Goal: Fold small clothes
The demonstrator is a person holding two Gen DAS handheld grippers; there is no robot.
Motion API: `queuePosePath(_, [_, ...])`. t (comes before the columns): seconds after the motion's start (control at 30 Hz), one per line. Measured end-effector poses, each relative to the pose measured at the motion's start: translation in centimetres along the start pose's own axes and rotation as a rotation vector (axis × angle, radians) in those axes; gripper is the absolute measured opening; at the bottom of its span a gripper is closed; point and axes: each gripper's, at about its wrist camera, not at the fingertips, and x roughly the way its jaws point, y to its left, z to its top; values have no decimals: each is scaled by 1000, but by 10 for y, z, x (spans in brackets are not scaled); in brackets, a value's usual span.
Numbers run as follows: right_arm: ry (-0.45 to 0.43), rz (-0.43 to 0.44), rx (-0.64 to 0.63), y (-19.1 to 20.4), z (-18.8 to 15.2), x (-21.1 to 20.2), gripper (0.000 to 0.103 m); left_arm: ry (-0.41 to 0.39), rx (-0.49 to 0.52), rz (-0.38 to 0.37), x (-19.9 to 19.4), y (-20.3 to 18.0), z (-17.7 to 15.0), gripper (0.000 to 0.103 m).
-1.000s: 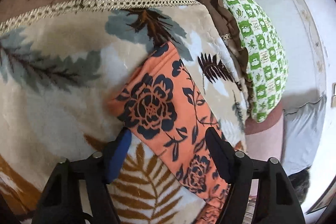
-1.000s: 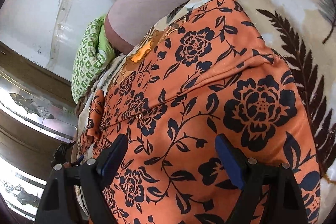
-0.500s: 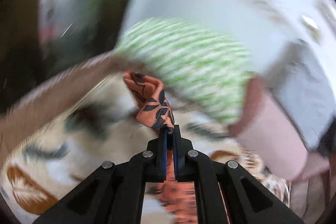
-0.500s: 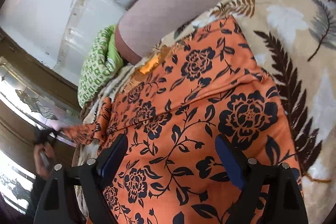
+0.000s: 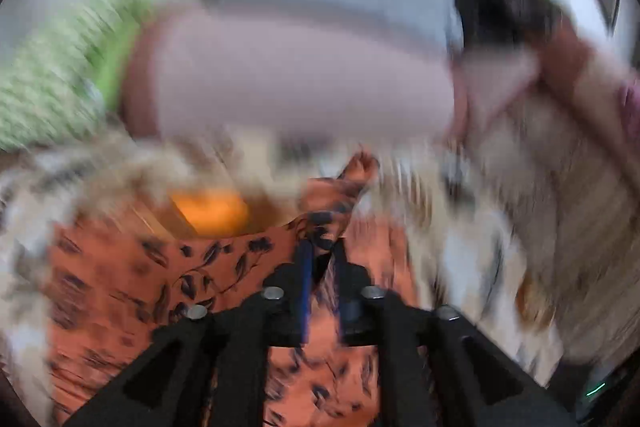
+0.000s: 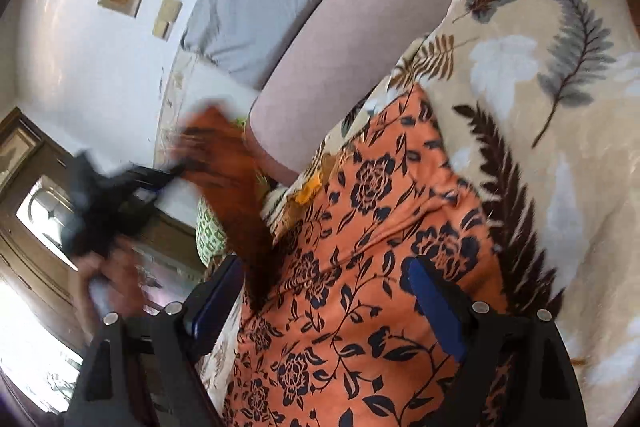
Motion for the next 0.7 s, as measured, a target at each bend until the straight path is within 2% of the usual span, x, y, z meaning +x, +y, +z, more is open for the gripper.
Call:
queuePosePath(0.03, [-2,4,8,-2,1,-1,87,97,17,15,32,-2,-17,33])
queuePosePath(0.13, [-3,0,8,-3,2,-2,87,263,-40,80,69,19,-47,33])
queuePosePath(0.17, [-3,-3,8,-4,1,-2,87,263,-75,78,63,30,-54,34])
queuePosePath(0.2, [-3,-3,12,-5,1,-1,87,223,-105,66,46,46,-58,38])
queuePosePath(0.27, [3,-8,19,-6,0,2,87,137,-126,87,10,74,-64,65])
queuePosePath(0.33, [21,-29,14,-6,-1,9,87,48,-131,129,-20,103,-71,75])
queuePosePath(0.4, [36,-34,17,-6,-1,13,87,4,-130,248,-45,147,-82,75])
queuePosePath(0.5, [57,-15,28,4,13,26,87,28,-184,371,-54,212,-98,75])
queuePosePath(0.57, [82,-32,-1,16,31,43,87,31,-230,414,-55,245,-108,75])
queuePosePath(0.63, [146,-34,-9,27,55,78,87,49,-248,419,-42,262,-114,75])
queuePosePath(0.67, [178,-11,-4,30,61,90,87,60,-263,426,-36,272,-117,75])
queuePosePath(0.7, [257,52,13,32,67,114,87,80,-273,431,-30,280,-120,75])
